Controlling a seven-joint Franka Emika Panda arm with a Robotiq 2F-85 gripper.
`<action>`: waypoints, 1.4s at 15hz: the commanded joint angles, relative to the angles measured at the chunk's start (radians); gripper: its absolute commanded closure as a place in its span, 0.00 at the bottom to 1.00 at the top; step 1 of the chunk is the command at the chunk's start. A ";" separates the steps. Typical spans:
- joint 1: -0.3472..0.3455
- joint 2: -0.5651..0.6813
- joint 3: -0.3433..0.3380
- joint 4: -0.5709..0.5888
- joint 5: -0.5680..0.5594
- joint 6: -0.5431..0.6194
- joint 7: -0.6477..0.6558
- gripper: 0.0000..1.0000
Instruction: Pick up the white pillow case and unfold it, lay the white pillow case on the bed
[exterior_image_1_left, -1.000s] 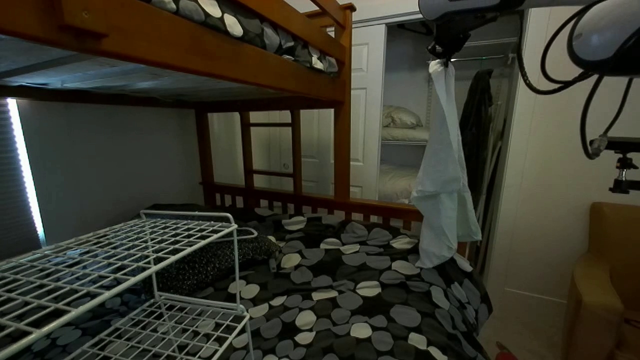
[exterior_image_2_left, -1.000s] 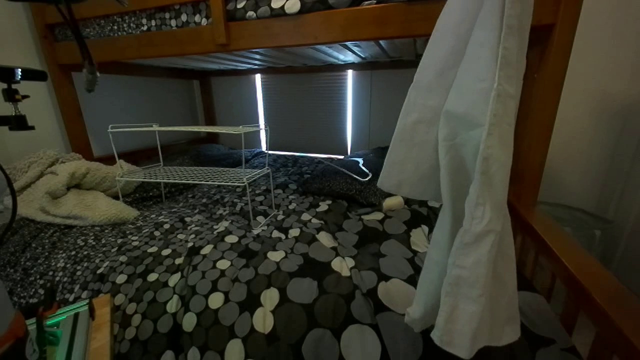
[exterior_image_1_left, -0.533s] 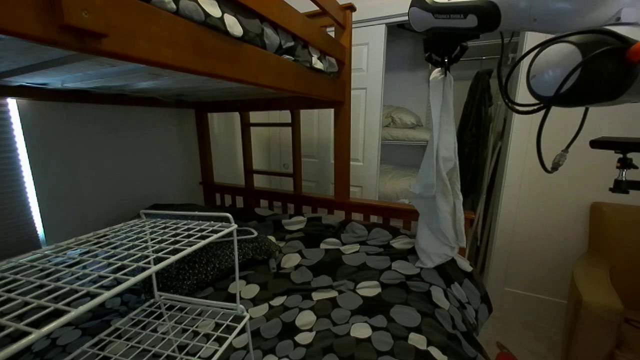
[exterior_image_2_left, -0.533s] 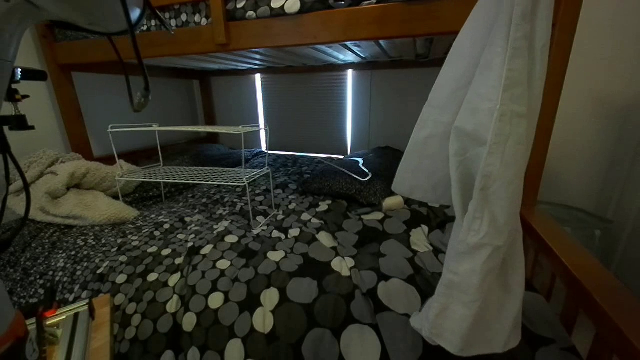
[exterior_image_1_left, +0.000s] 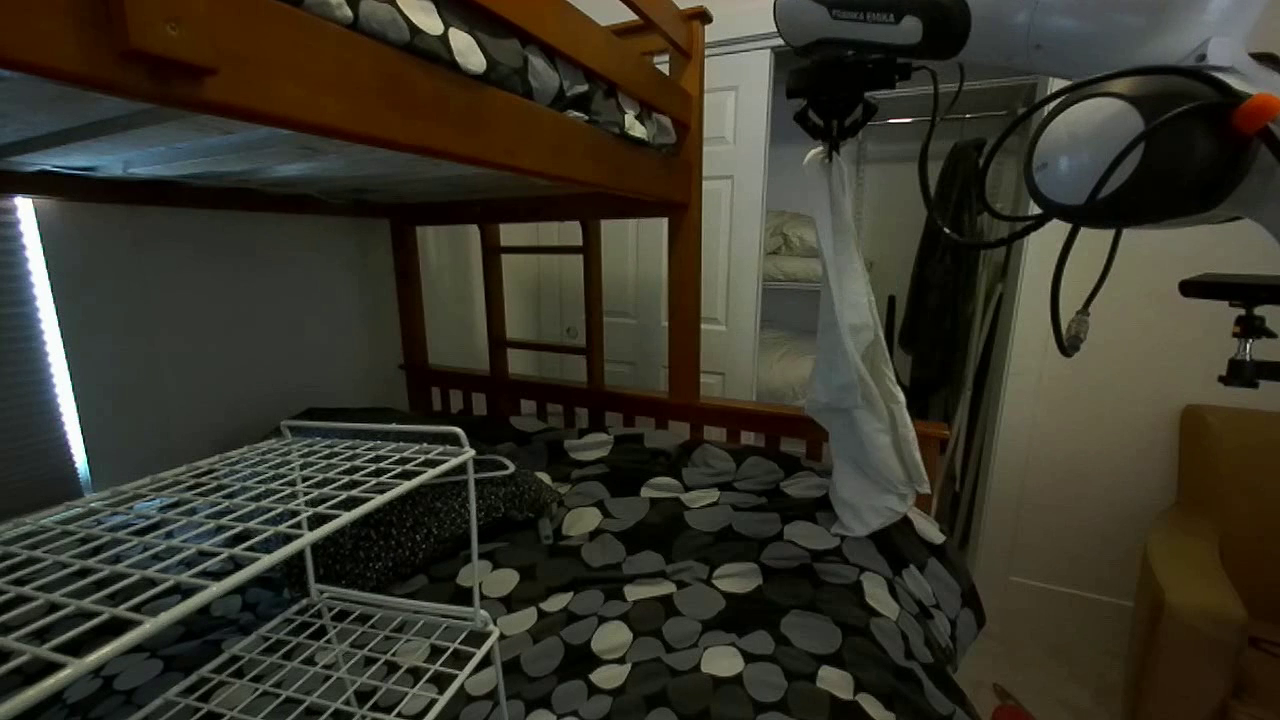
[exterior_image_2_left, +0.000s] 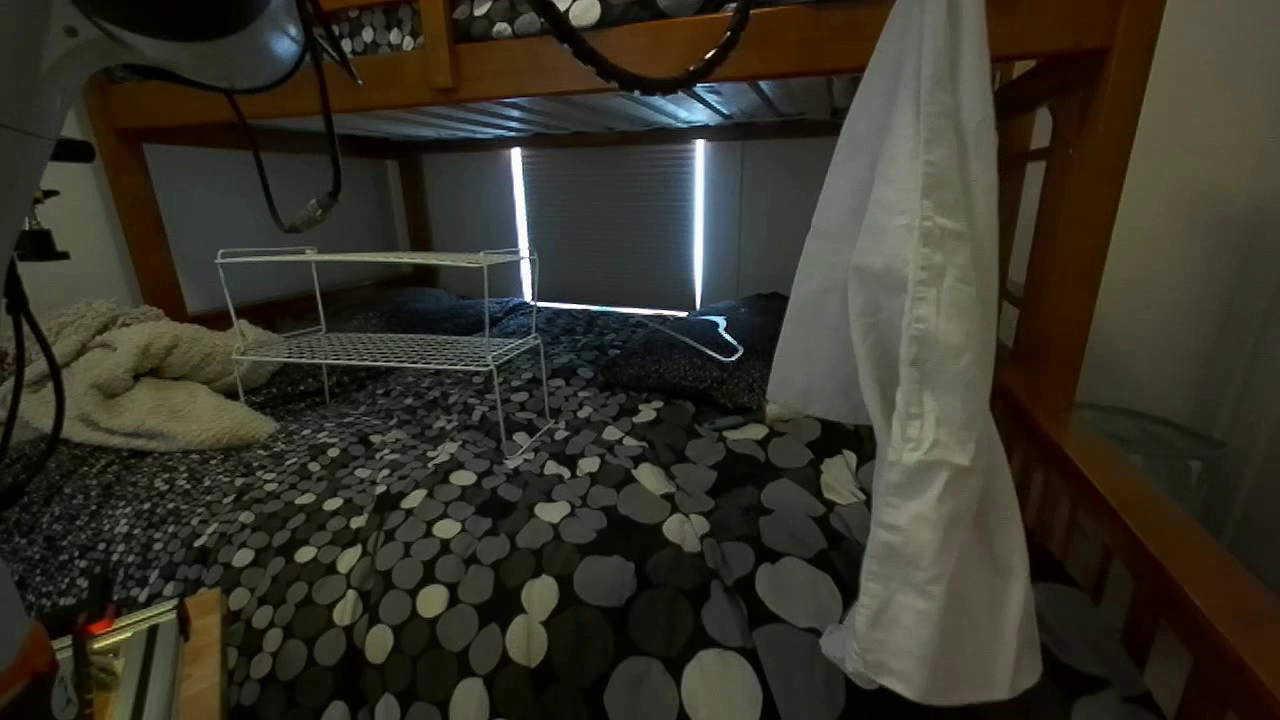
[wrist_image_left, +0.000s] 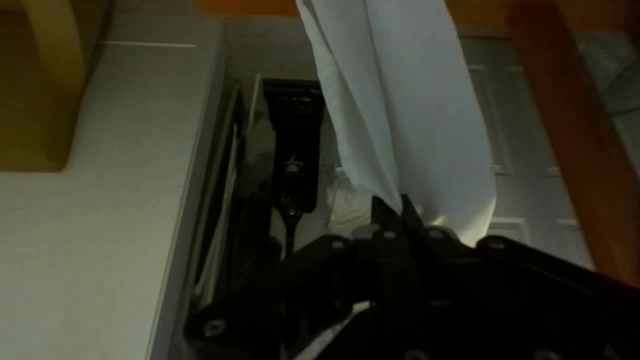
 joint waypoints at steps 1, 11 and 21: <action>-0.005 0.000 0.076 0.001 0.120 -0.017 -0.069 1.00; -0.006 0.006 0.122 -0.005 0.196 0.000 -0.124 0.98; 0.047 -0.006 0.339 -0.078 0.525 0.014 -0.027 1.00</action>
